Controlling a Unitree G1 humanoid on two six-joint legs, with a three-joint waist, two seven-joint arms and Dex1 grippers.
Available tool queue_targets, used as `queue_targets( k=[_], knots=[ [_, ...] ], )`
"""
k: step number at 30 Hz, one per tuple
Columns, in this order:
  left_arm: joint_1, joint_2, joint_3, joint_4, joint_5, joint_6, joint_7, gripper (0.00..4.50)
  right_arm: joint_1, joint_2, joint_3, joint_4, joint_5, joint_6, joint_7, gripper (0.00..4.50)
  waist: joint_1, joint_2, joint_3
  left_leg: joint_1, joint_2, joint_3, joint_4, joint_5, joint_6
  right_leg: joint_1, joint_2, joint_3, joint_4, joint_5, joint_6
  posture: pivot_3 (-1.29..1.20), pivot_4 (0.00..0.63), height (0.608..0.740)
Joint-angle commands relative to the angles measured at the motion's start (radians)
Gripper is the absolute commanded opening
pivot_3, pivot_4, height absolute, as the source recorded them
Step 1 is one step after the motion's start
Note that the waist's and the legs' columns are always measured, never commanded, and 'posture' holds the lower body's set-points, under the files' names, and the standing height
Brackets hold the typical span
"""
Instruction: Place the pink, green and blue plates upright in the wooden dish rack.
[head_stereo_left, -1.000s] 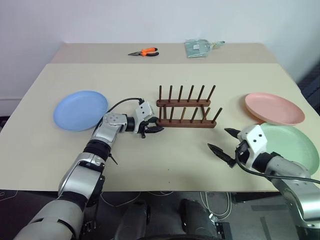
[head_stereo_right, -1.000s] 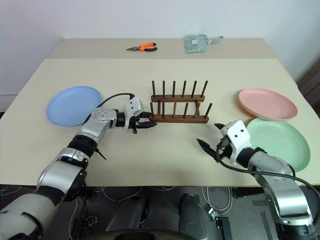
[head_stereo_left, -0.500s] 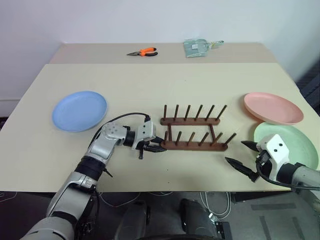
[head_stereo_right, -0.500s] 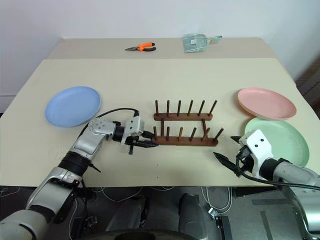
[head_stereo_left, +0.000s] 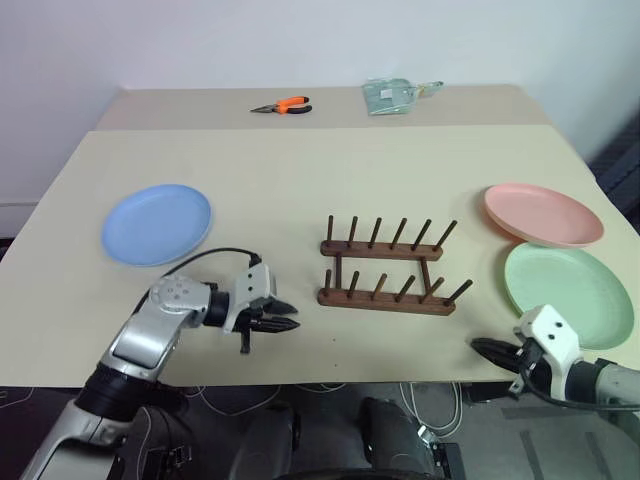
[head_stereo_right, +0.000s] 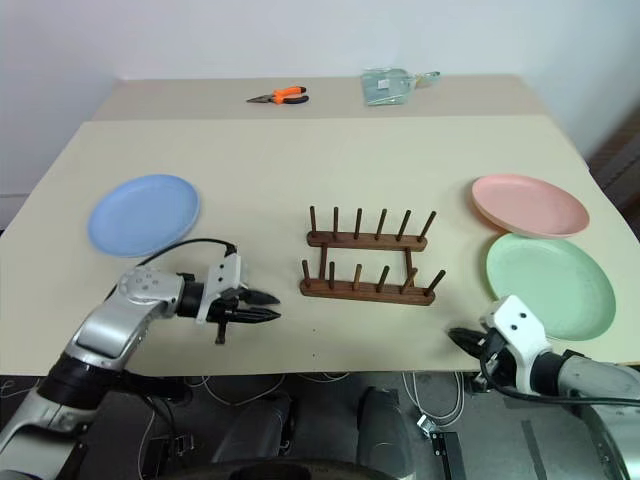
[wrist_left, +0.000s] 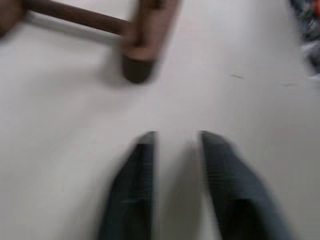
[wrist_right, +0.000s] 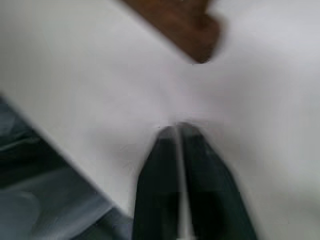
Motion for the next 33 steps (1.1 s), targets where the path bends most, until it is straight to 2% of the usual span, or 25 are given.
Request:
queue_targets(
  k=[1,6,10,19,23,26,28,32,33],
  knots=[
    [-0.015,-0.076,-0.065,-0.058,0.026,0.012,0.100,0.60,-0.072,0.012,0.073,-0.018,-0.052,-0.024,-0.051,0.00,0.001,0.000,0.000,0.000,0.000,0.000,0.000,0.000,0.000,0.001,0.000,0.000,-0.001,0.000,0.000,0.00,0.150,0.740],
    [-0.067,-0.235,-0.152,0.075,0.206,-0.075,0.352,0.60,-0.228,0.046,0.226,0.101,-0.216,-0.086,-0.166,0.00,0.000,-0.002,-0.001,0.000,-0.003,0.001,0.000,0.000,0.000,0.000,0.000,0.000,-0.001,0.000,0.000,0.00,0.150,0.740],
    [-0.102,-0.303,-0.151,0.166,0.266,-0.085,0.483,0.60,-0.386,0.100,0.304,0.222,-0.285,-0.115,-0.232,0.00,-0.006,-0.006,-0.004,0.002,-0.002,0.001,0.000,0.000,0.000,0.002,0.001,0.000,0.000,0.001,0.000,0.00,0.150,0.740],
    [-0.173,-0.336,-0.096,0.340,0.265,-0.143,0.588,0.60,-0.667,0.147,0.380,0.533,-0.387,-0.253,-0.279,0.00,-0.006,-0.005,-0.006,0.004,-0.003,0.001,0.000,0.001,0.000,0.002,0.001,0.000,0.001,0.002,-0.001,0.00,0.150,0.740],
    [-0.202,-0.336,-0.076,0.394,0.263,-0.169,0.613,0.60,-0.728,0.150,0.382,0.579,-0.387,-0.280,-0.260,0.00,-0.005,-0.005,-0.007,0.005,-0.003,0.001,0.000,0.001,-0.001,0.002,0.001,0.000,0.002,0.004,0.002,0.00,0.150,0.740],
    [-0.202,-0.330,-0.076,0.388,0.256,-0.179,0.604,0.55,-0.711,0.112,0.364,0.534,-0.369,-0.280,-0.205,0.82,-0.006,-0.005,-0.007,0.005,-0.003,0.001,0.000,0.001,-0.001,0.002,0.001,0.000,0.002,0.004,0.002,0.00,0.150,0.740],
    [-0.194,-0.321,-0.070,0.370,0.252,-0.185,0.595,0.55,-0.683,0.052,0.340,0.490,-0.389,-0.296,-0.183,1.82,-0.005,-0.004,-0.007,0.004,-0.003,0.001,-0.001,0.001,-0.001,0.002,0.001,0.000,0.002,0.004,0.002,0.00,0.150,0.740],
    [-0.168,-0.296,-0.042,0.291,0.206,-0.166,0.553,0.55,-0.640,-0.124,0.185,0.428,-0.409,-0.311,-0.176,3.68,-0.005,-0.002,-0.006,0.002,-0.003,0.001,-0.001,0.001,-0.001,0.000,0.001,0.000,0.002,0.004,0.003,0.00,0.150,0.740],
    [-0.160,-0.289,-0.045,0.260,0.194,-0.163,0.533,0.55,-0.634,-0.156,0.164,0.431,-0.413,-0.315,-0.173,3.68,-0.007,-0.002,-0.006,0.002,-0.003,0.002,-0.001,0.001,-0.001,-0.001,0.001,0.001,0.002,0.004,0.003,0.00,0.150,0.740]
  ],
)
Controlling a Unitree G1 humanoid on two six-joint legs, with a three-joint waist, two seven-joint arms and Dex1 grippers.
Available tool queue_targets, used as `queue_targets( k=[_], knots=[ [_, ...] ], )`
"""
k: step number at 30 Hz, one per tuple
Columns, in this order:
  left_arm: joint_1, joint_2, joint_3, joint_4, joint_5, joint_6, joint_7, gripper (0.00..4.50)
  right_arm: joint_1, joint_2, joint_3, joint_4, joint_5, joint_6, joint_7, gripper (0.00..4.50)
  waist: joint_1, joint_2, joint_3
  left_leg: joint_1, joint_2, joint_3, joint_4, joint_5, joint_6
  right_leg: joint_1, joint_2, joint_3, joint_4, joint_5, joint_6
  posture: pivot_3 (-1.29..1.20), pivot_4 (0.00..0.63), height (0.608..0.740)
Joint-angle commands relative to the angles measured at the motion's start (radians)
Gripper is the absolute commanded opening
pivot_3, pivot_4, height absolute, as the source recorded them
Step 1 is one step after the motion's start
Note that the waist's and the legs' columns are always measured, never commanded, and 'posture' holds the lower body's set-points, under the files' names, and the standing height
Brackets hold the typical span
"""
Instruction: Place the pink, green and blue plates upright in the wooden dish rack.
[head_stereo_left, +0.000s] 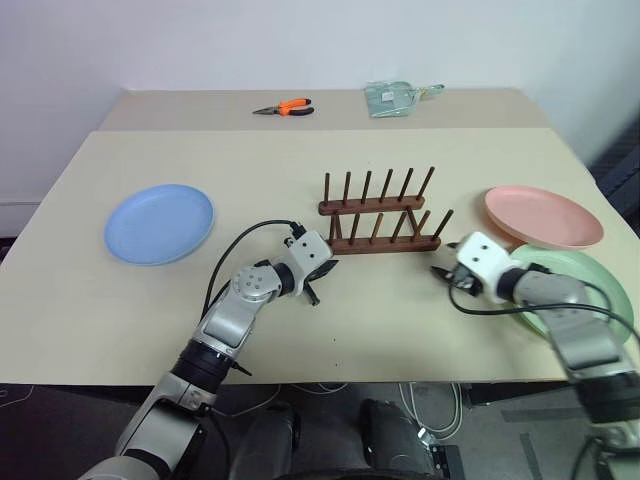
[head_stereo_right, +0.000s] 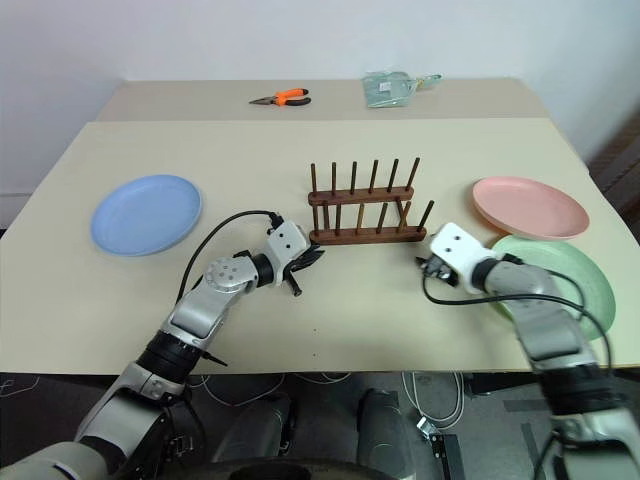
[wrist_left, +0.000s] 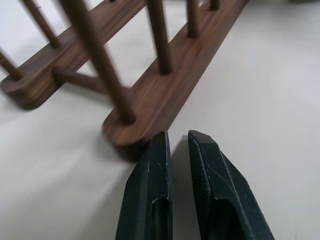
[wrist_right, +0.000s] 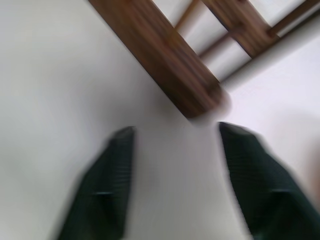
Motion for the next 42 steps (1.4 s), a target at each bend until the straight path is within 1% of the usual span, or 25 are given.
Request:
queue_targets(
  k=[1,4,7,11,14,16,19,20,23,25,26,27,29,30,31,32,33,36,39,42],
  knots=[
    [0.039,0.035,0.014,-0.097,-0.042,0.028,-0.070,0.55,0.004,-0.114,-0.125,-0.026,-0.027,-0.047,0.010,3.68,-0.005,0.000,0.000,0.000,0.000,0.001,0.000,0.000,0.000,0.000,0.000,0.000,0.000,0.000,0.000,0.00,0.150,0.740],
    [0.062,0.053,-0.015,-0.205,-0.086,0.043,-0.154,0.55,0.006,-0.195,-0.128,0.048,-0.075,-0.105,0.016,3.68,-0.006,0.000,0.000,0.000,0.001,0.001,-0.002,0.000,0.000,-0.001,0.000,0.000,0.000,-0.001,-0.001,0.00,0.150,0.740],
    [0.057,0.034,-0.019,-0.260,-0.124,0.076,-0.182,0.55,-0.022,-0.248,-0.078,0.186,-0.147,-0.203,0.001,3.68,0.000,0.000,0.001,-0.001,0.001,0.001,0.000,0.000,0.000,0.000,0.000,0.000,-0.001,-0.002,-0.003,0.00,0.150,0.740],
    [0.039,0.010,-0.023,-0.327,-0.171,0.113,-0.208,0.55,-0.125,-0.236,0.025,0.413,-0.227,-0.327,-0.028,3.68,-0.001,0.001,0.001,-0.001,0.000,0.002,0.001,0.000,0.000,0.000,-0.001,0.001,-0.002,-0.002,-0.004,0.00,0.150,0.740],
    [0.036,0.022,-0.027,-0.385,-0.190,0.132,-0.230,0.55,-0.189,-0.226,0.073,0.537,-0.269,-0.396,-0.058,2.91,-0.006,0.002,0.002,-0.001,0.000,0.003,0.000,0.000,0.000,0.000,-0.001,0.001,-0.002,-0.002,-0.004,0.00,0.150,0.740],
    [0.039,0.031,-0.023,-0.409,-0.194,0.143,-0.228,0.55,-0.210,-0.227,0.082,0.569,-0.269,-0.415,-0.059,1.99,-0.009,0.003,0.002,-0.001,0.000,0.003,-0.001,0.000,0.000,-0.001,-0.001,0.001,-0.002,0.000,-0.007,0.00,0.150,0.740],
    [0.052,0.048,-0.018,-0.427,-0.199,0.152,-0.226,0.55,-0.205,-0.227,0.069,0.556,-0.246,-0.423,-0.049,0.41,-0.010,0.004,0.002,-0.001,0.000,0.003,-0.001,0.000,0.000,0.000,0.000,0.001,-0.002,0.000,-0.007,0.00,0.150,0.740],
    [0.057,0.059,-0.018,-0.420,-0.194,0.142,-0.230,0.55,-0.193,-0.236,0.054,0.522,-0.238,-0.421,-0.046,0.04,-0.010,0.004,0.002,-0.001,0.000,0.003,-0.001,0.000,0.000,0.000,0.000,0.001,-0.001,0.000,-0.007,0.00,0.150,0.740],
    [0.061,0.084,-0.018,-0.406,-0.182,0.120,-0.233,0.55,-0.161,-0.262,0.004,0.420,-0.212,-0.413,-0.037,0.04,-0.015,0.005,0.002,0.000,0.000,0.003,-0.001,0.000,0.000,0.000,0.000,0.002,-0.001,0.000,-0.007,0.00,0.150,0.740],
    [0.060,0.094,-0.010,-0.408,-0.188,0.119,-0.234,0.55,-0.147,-0.256,-0.057,0.330,-0.147,-0.370,-0.014,0.04,-0.018,0.005,0.003,-0.001,0.000,0.003,-0.001,0.000,0.000,0.000,0.000,0.002,-0.001,0.000,-0.007,0.00,0.150,0.740],
    [0.055,0.098,0.000,-0.407,-0.193,0.120,-0.232,0.55,-0.150,-0.234,-0.108,0.254,-0.073,-0.304,0.004,0.04,-0.019,0.005,0.003,-0.001,0.000,0.003,-0.001,0.000,0.000,0.000,0.000,0.002,-0.001,0.000,-0.007,0.00,0.150,0.740],
    [0.050,0.103,0.011,-0.405,-0.197,0.122,-0.229,0.55,-0.176,-0.178,-0.168,0.140,0.074,-0.173,0.018,0.04,-0.020,0.005,0.003,-0.001,0.000,0.003,-0.001,0.000,0.000,0.000,0.000,0.002,-0.001,0.000,-0.007,0.00,0.150,0.740],
    [0.044,0.112,0.029,-0.396,-0.201,0.125,-0.224,0.55,-0.256,-0.044,-0.276,-0.090,0.471,0.143,-0.021,0.04,-0.029,0.004,0.004,-0.001,0.001,0.002,-0.001,0.000,0.000,0.000,0.000,0.002,-0.001,0.000,-0.007,0.00,0.150,0.740],
    [0.043,0.117,0.033,-0.390,-0.199,0.124,-0.224,0.55,-0.284,0.008,-0.312,-0.175,0.651,0.260,-0.048,0.04,-0.032,0.004,0.005,0.000,0.002,0.001,-0.001,0.000,0.000,0.000,0.001,0.003,-0.001,0.001,-0.007,0.00,0.150,0.740],
    [0.043,0.121,0.035,-0.386,-0.197,0.123,-0.224,0.55,-0.301,0.039,-0.339,-0.227,0.756,0.342,-0.069,0.04,-0.030,0.005,0.004,0.000,0.003,-0.001,-0.002,0.000,0.000,0.000,0.002,0.003,0.000,0.001,-0.007,0.00,0.150,0.740],
    [0.042,0.124,0.035,-0.382,-0.197,0.120,-0.225,0.55,-0.311,0.060,-0.357,-0.266,0.828,0.399,-0.086,0.04,-0.023,0.005,0.004,0.001,0.003,-0.002,-0.002,0.000,0.000,0.000,0.002,0.002,0.000,0.001,-0.006,0.00,0.150,0.740],
    [0.041,0.126,0.035,-0.379,-0.197,0.119,-0.226,0.55,-0.316,0.070,-0.371,-0.292,0.872,0.442,-0.104,0.04,-0.017,0.003,0.004,0.000,0.002,-0.003,-0.002,0.000,0.000,0.000,0.002,0.000,0.001,0.001,-0.006,0.00,0.150,0.740],
    [0.043,0.137,0.041,-0.380,-0.203,0.116,-0.231,0.55,-0.328,0.111,-0.347,-0.323,0.997,0.565,-0.156,0.04,0.007,0.002,0.004,-0.002,0.001,-0.005,-0.001,0.000,0.000,0.001,0.001,-0.003,-0.002,0.000,-0.007,0.00,0.150,0.740],
    [0.048,0.140,0.043,-0.387,-0.204,0.117,-0.228,0.55,-0.323,0.113,-0.316,-0.324,0.999,0.605,-0.168,0.04,0.011,0.002,0.005,-0.004,-0.001,-0.003,0.001,0.000,0.000,0.001,-0.001,-0.001,-0.004,0.000,-0.008,0.00,0.150,0.740],
    [0.056,0.139,0.044,-0.398,-0.205,0.124,-0.220,0.55,-0.325,0.114,-0.310,-0.296,0.992,0.615,-0.162,0.04,0.005,0.002,0.005,-0.003,-0.001,-0.002,0.000,0.000,0.000,0.000,-0.001,0.000,-0.003,0.000,-0.007,0.00,0.150,0.740]
  ],
)
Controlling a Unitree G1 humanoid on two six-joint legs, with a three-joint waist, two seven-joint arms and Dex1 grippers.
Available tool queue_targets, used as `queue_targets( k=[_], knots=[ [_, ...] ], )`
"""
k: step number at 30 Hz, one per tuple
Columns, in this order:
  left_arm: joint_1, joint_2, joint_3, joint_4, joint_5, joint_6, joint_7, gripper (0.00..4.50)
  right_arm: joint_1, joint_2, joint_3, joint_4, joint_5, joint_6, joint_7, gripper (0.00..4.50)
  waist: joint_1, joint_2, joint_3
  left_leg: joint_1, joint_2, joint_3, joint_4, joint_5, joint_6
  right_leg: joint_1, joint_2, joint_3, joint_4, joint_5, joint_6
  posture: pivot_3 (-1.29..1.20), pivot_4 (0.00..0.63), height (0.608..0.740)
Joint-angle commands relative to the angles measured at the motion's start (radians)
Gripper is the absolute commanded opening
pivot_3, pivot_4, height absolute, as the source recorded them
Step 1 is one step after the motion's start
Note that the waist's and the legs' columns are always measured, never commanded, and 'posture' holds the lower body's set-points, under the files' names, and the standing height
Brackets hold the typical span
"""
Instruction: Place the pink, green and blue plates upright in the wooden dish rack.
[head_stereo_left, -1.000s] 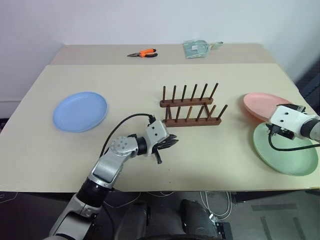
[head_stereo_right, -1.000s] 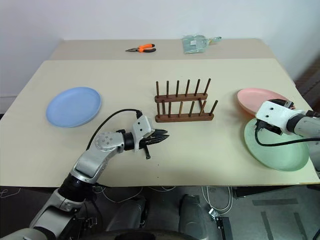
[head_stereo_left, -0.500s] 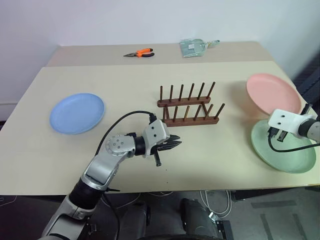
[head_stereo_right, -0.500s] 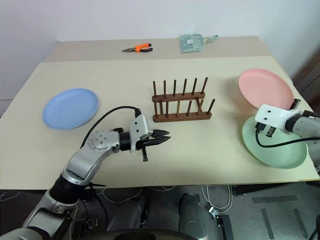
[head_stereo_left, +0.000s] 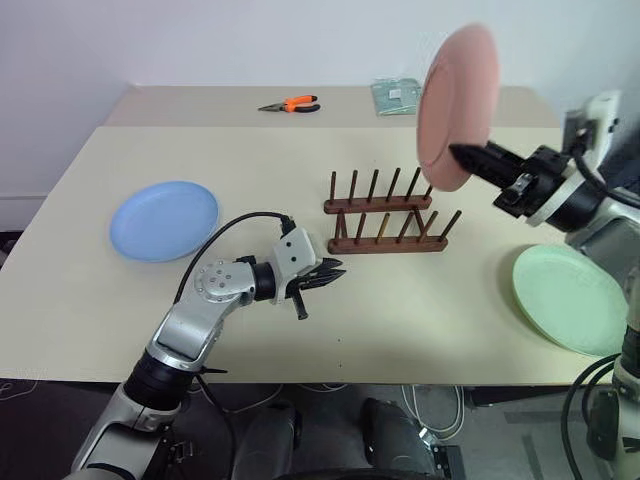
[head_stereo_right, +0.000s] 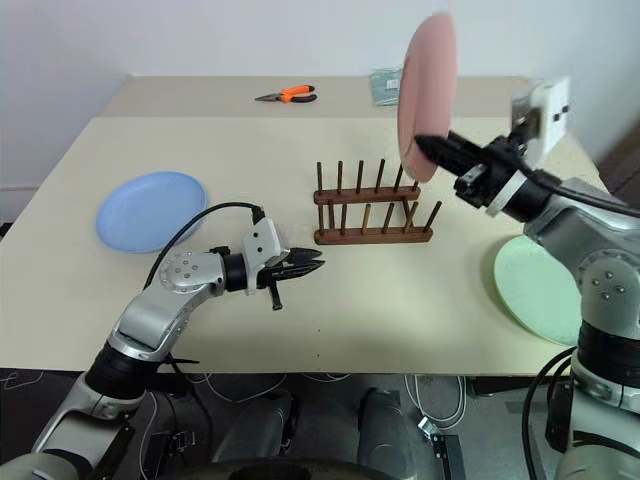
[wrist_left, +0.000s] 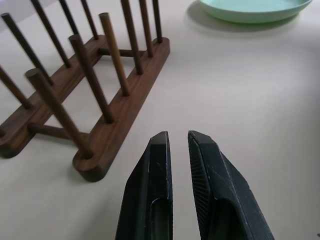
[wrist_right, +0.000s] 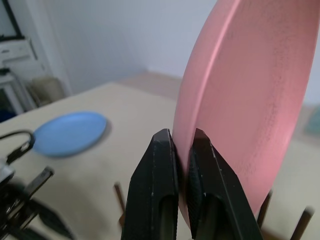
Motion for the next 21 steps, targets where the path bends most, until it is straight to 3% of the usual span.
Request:
queue_targets(
  k=[1,11,14,17,21],
  knots=[
    [0.011,-0.002,0.013,-0.044,-0.012,-0.011,0.009,0.55,-0.013,-0.012,-0.025,0.014,0.006,0.001,0.012,0.04,-0.004,0.000,0.000,0.000,0.000,0.000,0.000,0.000,0.000,0.000,0.000,0.000,0.000,0.000,0.000,0.00,0.150,0.740],
    [0.025,-0.003,0.011,-0.071,-0.021,0.006,0.020,0.55,-0.031,-0.025,0.012,0.161,-0.038,0.013,0.103,0.04,-0.007,0.000,0.000,0.001,0.001,0.001,-0.001,0.000,0.000,-0.001,0.001,0.000,0.002,0.000,0.000,0.00,0.150,0.740],
    [0.024,-0.004,0.009,-0.071,-0.018,0.007,0.024,0.55,-0.026,-0.029,0.034,0.179,-0.122,-0.045,0.102,1.11,-0.006,0.000,0.000,0.001,0.001,0.001,-0.001,0.000,0.000,-0.001,0.001,0.000,0.001,0.000,0.000,0.00,0.150,0.740],
    [0.029,-0.002,0.006,-0.074,-0.020,0.007,0.026,0.55,-0.043,-0.026,-0.032,0.188,-0.188,-0.129,0.044,2.49,-0.006,0.001,0.000,0.001,0.001,0.001,-0.001,0.000,0.000,-0.001,0.001,0.000,0.001,0.000,0.000,0.00,0.150,0.740],
    [0.030,-0.007,-0.003,-0.072,-0.023,0.006,0.024,0.55,0.032,-0.068,-0.175,0.196,-0.196,-0.133,0.021,2.49,-0.002,0.001,0.000,0.001,0.001,0.001,-0.001,0.000,0.000,-0.001,0.001,0.000,0.001,0.002,0.003,0.00,0.150,0.740]
  ],
)
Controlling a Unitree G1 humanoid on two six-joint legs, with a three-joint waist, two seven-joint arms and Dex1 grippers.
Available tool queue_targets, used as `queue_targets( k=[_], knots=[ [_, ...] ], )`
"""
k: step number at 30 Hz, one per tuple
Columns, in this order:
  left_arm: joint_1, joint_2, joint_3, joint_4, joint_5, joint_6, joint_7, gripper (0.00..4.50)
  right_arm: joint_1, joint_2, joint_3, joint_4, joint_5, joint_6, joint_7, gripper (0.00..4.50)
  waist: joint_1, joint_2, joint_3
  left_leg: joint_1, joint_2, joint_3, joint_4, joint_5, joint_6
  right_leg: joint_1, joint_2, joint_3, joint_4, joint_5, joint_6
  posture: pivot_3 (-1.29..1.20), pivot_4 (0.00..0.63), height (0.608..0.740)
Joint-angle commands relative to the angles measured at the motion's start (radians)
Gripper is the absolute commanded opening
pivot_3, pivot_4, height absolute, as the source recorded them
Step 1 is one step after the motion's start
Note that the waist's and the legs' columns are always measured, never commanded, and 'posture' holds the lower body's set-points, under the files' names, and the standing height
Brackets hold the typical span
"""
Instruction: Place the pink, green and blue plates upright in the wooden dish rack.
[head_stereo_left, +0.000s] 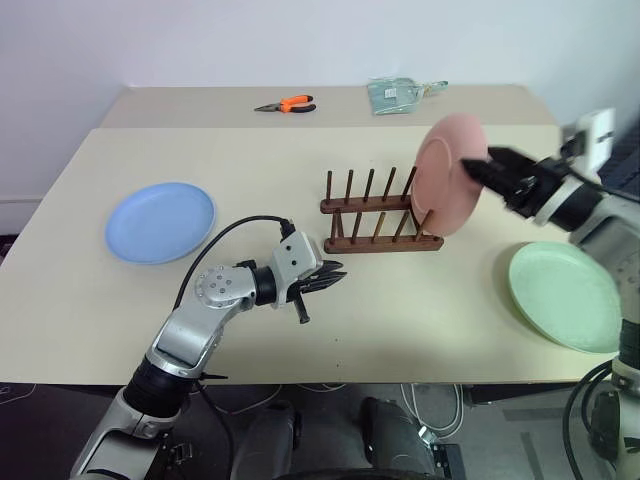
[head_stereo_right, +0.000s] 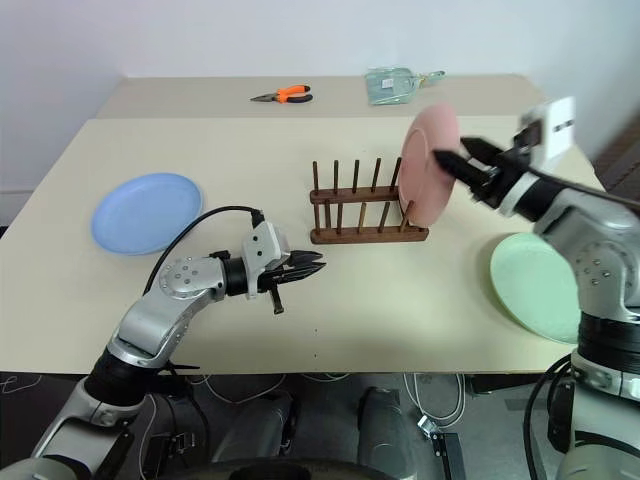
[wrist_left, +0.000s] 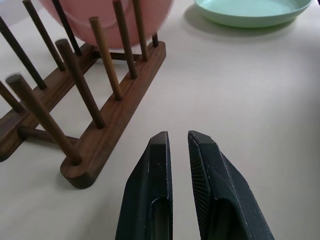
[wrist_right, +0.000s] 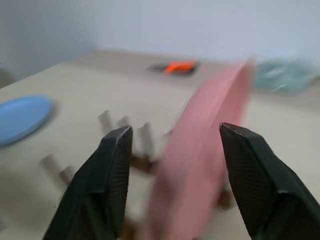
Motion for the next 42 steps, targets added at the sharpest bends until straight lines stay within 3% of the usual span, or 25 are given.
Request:
queue_targets(
  k=[1,4,7,9,15,18,25,30,32,35,37,42],
  knots=[
    [-0.003,-0.007,0.000,-0.037,-0.018,-0.004,-0.006,0.55,0.082,-0.061,-0.152,-0.021,-0.013,-0.004,-0.008,2.49,0.004,-0.001,0.000,0.000,0.000,0.000,0.000,0.000,0.000,0.000,0.000,0.000,0.000,0.000,0.000,0.00,0.150,0.740],
    [-0.015,-0.011,-0.013,-0.013,-0.016,-0.015,-0.023,0.55,0.353,-0.136,-0.146,-0.132,-0.094,-0.006,0.095,2.49,0.014,-0.001,-0.001,0.000,0.000,-0.001,0.000,0.000,0.001,0.001,0.000,-0.001,-0.001,-0.001,0.001,0.00,0.150,0.740],
    [-0.030,-0.014,-0.023,0.013,-0.011,-0.029,-0.041,0.55,0.539,-0.166,-0.100,-0.244,-0.144,-0.010,0.135,3.39,0.004,0.002,-0.001,0.001,0.000,0.001,0.000,-0.001,0.001,0.001,0.000,0.000,0.000,-0.003,0.000,0.00,0.150,0.740],
    [-0.041,-0.018,-0.030,0.031,-0.005,-0.039,-0.052,0.55,0.614,-0.170,-0.053,-0.284,-0.221,-0.020,0.104,4.36,-0.008,0.003,-0.001,0.001,0.001,0.004,0.000,-0.001,0.001,0.000,-0.001,0.002,0.001,-0.005,0.002,0.00,0.150,0.740],
    [-0.056,-0.024,-0.045,0.056,-0.008,-0.052,-0.080,0.55,0.679,-0.159,0.090,-0.248,-0.419,-0.004,-0.005,4.44,-0.004,0.002,-0.001,0.002,0.001,0.005,0.001,-0.001,0.001,0.000,0.000,0.002,0.001,-0.005,0.001,0.00,0.150,0.740],
    [-0.057,-0.023,-0.046,0.063,-0.005,-0.057,-0.087,0.55,0.658,-0.152,0.123,-0.195,-0.476,-0.009,-0.028,3.61,-0.001,0.002,-0.001,0.001,0.001,0.004,0.001,-0.001,0.001,0.000,-0.001,0.002,0.000,-0.004,0.001,0.00,0.150,0.740],
    [-0.046,-0.015,-0.043,0.052,-0.001,-0.057,-0.087,0.55,0.594,-0.138,0.111,-0.139,-0.512,-0.008,-0.039,0.04,-0.002,0.000,-0.001,0.001,0.001,0.004,0.002,-0.001,0.001,0.001,-0.001,0.002,-0.001,-0.004,0.001,0.00,0.150,0.740],
    [-0.038,-0.006,-0.035,0.053,0.005,-0.061,-0.081,0.55,0.435,-0.122,-0.004,-0.148,-0.485,-0.063,-0.065,0.04,-0.006,0.002,0.000,0.001,0.001,0.004,0.001,-0.001,0.001,0.000,0.000,0.002,0.000,-0.004,0.001,0.00,0.150,0.740],
    [-0.036,-0.002,-0.034,0.055,0.005,-0.065,-0.079,0.55,0.300,-0.099,-0.087,-0.144,-0.398,-0.080,-0.059,0.04,-0.007,0.003,0.001,0.001,0.001,0.005,0.002,-0.001,0.001,0.000,-0.001,0.003,0.000,-0.004,0.001,0.00,0.150,0.740],
    [-0.035,0.002,-0.029,0.061,0.005,-0.072,-0.074,0.55,0.036,-0.052,-0.197,-0.168,-0.135,-0.005,-0.050,0.04,-0.007,0.004,0.002,0.001,0.001,0.005,0.001,-0.001,0.001,0.000,0.000,0.003,0.000,-0.004,0.001,0.00,0.150,0.740],
    [-0.035,0.002,-0.028,0.064,0.006,-0.075,-0.072,0.55,-0.062,-0.024,-0.228,-0.178,-0.013,0.055,-0.056,0.04,-0.003,0.003,0.001,0.001,0.001,0.003,0.000,-0.001,0.001,0.000,0.000,0.002,0.000,-0.002,0.003,0.00,0.150,0.740],
    [-0.035,0.000,-0.021,0.069,0.006,-0.081,-0.058,0.55,-0.301,0.113,-0.177,-0.203,0.400,0.186,-0.158,0.04,-0.003,0.000,0.000,0.000,0.001,-0.001,0.000,-0.001,0.001,0.001,-0.001,0.000,-0.001,-0.002,-0.001,0.00,0.150,0.740]
  ],
)
